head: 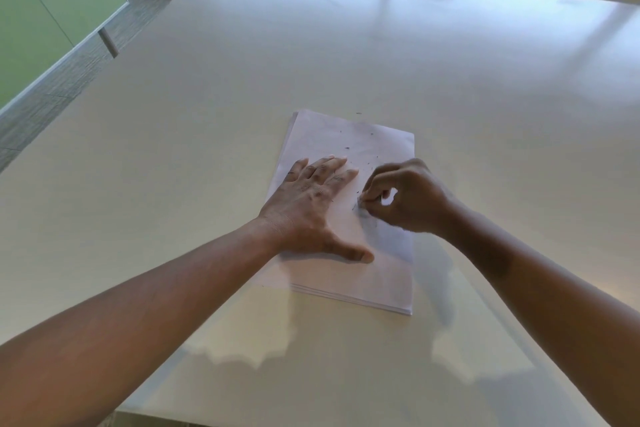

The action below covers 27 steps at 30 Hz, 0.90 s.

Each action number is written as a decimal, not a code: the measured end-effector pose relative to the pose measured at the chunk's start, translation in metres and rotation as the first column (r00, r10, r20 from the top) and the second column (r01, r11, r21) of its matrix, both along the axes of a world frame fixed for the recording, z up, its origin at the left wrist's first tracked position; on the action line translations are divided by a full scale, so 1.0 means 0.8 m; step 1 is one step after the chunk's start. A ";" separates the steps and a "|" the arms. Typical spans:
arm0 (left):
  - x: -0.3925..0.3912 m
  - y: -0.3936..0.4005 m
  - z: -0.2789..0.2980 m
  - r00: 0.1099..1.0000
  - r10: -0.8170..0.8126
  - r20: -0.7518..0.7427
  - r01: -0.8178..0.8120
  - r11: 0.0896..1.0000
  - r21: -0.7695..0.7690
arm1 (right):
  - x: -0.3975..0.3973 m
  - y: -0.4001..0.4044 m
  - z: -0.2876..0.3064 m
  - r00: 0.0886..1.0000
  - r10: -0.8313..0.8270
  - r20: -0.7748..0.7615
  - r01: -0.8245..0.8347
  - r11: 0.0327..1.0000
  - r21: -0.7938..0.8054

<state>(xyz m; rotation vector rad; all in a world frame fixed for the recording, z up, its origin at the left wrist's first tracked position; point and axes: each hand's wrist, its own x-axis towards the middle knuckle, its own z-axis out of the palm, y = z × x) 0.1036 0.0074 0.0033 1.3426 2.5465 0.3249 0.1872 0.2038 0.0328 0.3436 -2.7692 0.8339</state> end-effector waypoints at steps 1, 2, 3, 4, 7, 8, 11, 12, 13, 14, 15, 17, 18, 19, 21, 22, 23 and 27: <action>0.000 0.000 0.000 1.000 0.002 -0.001 -0.002 1.000 0.000 | -0.006 0.005 0.000 0.999 -0.051 -0.017 0.051 0.999 -0.002; 0.000 0.000 0.000 1.000 0.005 0.001 -0.005 1.000 0.002 | -0.009 0.009 -0.001 0.996 -0.089 -0.026 0.088 0.996 -0.012; 0.000 0.000 -0.001 1.000 0.007 0.004 -0.007 1.000 0.004 | -0.010 0.010 -0.002 0.994 -0.105 -0.029 0.104 0.994 -0.021; 0.000 0.000 -0.001 1.000 0.007 0.006 -0.007 1.000 0.004 | -0.007 0.008 -0.002 0.995 -0.094 -0.024 0.093 0.995 -0.029; 0.000 0.001 -0.001 1.000 0.004 0.009 -0.004 1.000 0.001 | 0.011 -0.006 -0.003 0.999 0.039 0.029 -0.037 0.998 -0.060; 0.000 0.001 0.000 1.000 0.002 0.012 -0.002 1.000 0.002 | 0.017 -0.010 -0.003 0.996 0.080 0.047 -0.077 0.995 -0.068; 0.000 0.000 0.001 1.000 0.002 0.022 -0.002 1.000 0.001 | 0.018 -0.009 -0.003 0.992 0.109 0.058 -0.105 0.992 -0.069; 0.000 0.000 0.001 1.000 -0.001 0.018 0.001 1.000 -0.004 | 0.014 -0.007 -0.003 0.995 0.091 0.043 -0.089 0.994 -0.062; 0.000 0.000 0.001 1.000 -0.002 0.014 0.002 1.000 -0.008 | 0.009 -0.004 -0.003 0.998 0.063 0.021 -0.062 0.997 -0.052; 0.000 0.000 0.000 1.000 -0.003 0.012 0.004 1.000 -0.012 | 0.003 -0.002 -0.003 1.000 0.030 -0.002 -0.030 0.999 -0.042; 0.000 0.000 0.001 1.000 -0.005 0.012 0.005 1.000 -0.016 | -0.001 0.000 -0.002 1.000 0.003 -0.020 -0.003 0.999 -0.032; 0.000 0.000 0.001 1.000 -0.004 0.012 0.005 1.000 -0.018 | -0.005 0.002 -0.003 0.999 -0.012 -0.037 0.012 1.000 -0.015; 0.000 0.001 0.001 1.000 -0.004 0.013 0.004 1.000 -0.016 | -0.003 0.002 -0.003 0.999 0.005 -0.036 -0.006 1.000 -0.009; 0.001 0.001 0.001 1.000 -0.004 0.013 0.004 1.000 -0.013 | 0.000 0.001 -0.002 0.999 0.042 -0.027 -0.042 0.999 -0.005; 0.000 0.000 0.001 1.000 -0.004 0.015 0.005 1.000 -0.007 | 0.007 0.003 0.002 0.988 0.154 0.014 -0.154 0.988 0.011; 0.000 0.000 0.001 1.000 -0.004 0.018 0.004 1.000 -0.007 | 0.009 0.004 0.004 0.979 0.201 0.040 -0.202 0.979 0.022; 0.000 0.000 0.001 1.000 -0.004 0.022 0.004 1.000 -0.009 | 0.010 0.006 0.006 0.972 0.229 0.060 -0.231 0.972 0.034; 0.000 0.000 0.001 1.000 -0.010 0.016 0.011 1.000 -0.010 | -0.005 0.005 0.005 0.971 0.241 0.007 -0.241 0.967 0.078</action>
